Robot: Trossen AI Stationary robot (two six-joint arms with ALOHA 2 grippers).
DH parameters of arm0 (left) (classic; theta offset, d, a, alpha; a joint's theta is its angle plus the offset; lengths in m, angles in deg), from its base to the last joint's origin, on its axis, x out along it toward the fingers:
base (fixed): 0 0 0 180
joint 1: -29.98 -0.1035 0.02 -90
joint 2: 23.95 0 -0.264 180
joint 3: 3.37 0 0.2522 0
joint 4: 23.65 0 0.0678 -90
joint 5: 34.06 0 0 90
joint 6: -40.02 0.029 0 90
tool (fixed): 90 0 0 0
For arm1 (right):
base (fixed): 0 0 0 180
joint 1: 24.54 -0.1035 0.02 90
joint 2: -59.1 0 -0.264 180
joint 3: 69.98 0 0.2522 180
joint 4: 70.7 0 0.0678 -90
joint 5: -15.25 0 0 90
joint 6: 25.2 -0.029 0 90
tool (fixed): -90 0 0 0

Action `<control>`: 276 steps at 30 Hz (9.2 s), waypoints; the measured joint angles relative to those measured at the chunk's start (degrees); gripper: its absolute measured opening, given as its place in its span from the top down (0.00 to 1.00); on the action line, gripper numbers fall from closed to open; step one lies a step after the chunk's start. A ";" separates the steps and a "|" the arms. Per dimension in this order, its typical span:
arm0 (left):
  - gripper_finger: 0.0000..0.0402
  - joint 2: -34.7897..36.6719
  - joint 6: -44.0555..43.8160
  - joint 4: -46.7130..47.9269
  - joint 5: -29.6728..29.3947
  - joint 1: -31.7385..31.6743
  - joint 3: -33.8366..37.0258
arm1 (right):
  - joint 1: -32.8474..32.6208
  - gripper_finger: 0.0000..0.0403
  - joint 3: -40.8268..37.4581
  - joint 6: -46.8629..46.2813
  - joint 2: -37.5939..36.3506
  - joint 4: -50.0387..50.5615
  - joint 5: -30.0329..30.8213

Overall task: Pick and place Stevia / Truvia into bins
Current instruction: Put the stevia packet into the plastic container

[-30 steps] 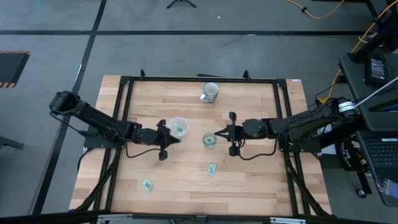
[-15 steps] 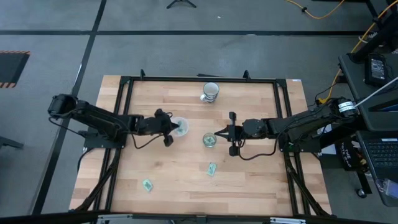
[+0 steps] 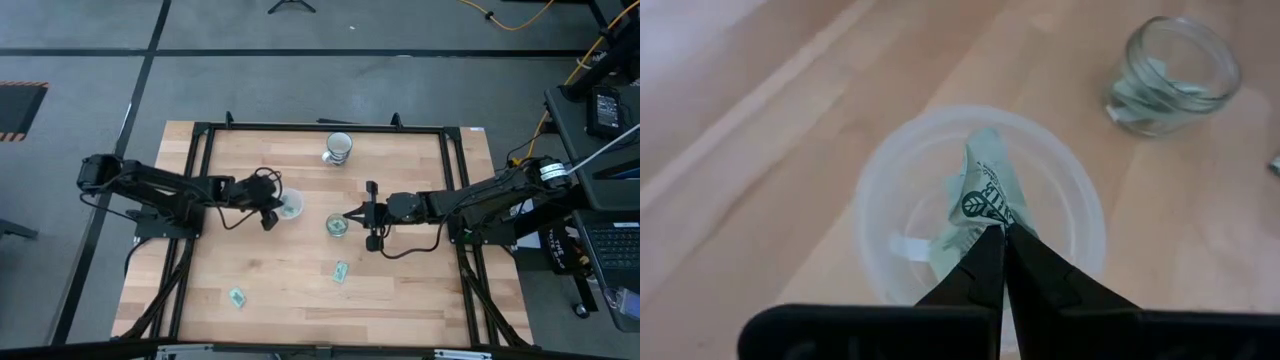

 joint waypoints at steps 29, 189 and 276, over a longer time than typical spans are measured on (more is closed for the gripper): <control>0.99 -15.96 6.10 16.14 1.90 -0.82 -16.05 | 0.17 0.96 0.00 0.02 0.02 0.80 -0.03; 0.60 -47.50 -57.22 55.56 2.76 56.14 -48.70 | -4.39 0.96 -0.42 -2.95 5.55 -8.20 -3.15; 0.99 -22.01 -10.31 53.23 -36.03 55.71 -47.68 | -4.37 0.96 -0.37 -3.36 5.53 -10.36 -5.07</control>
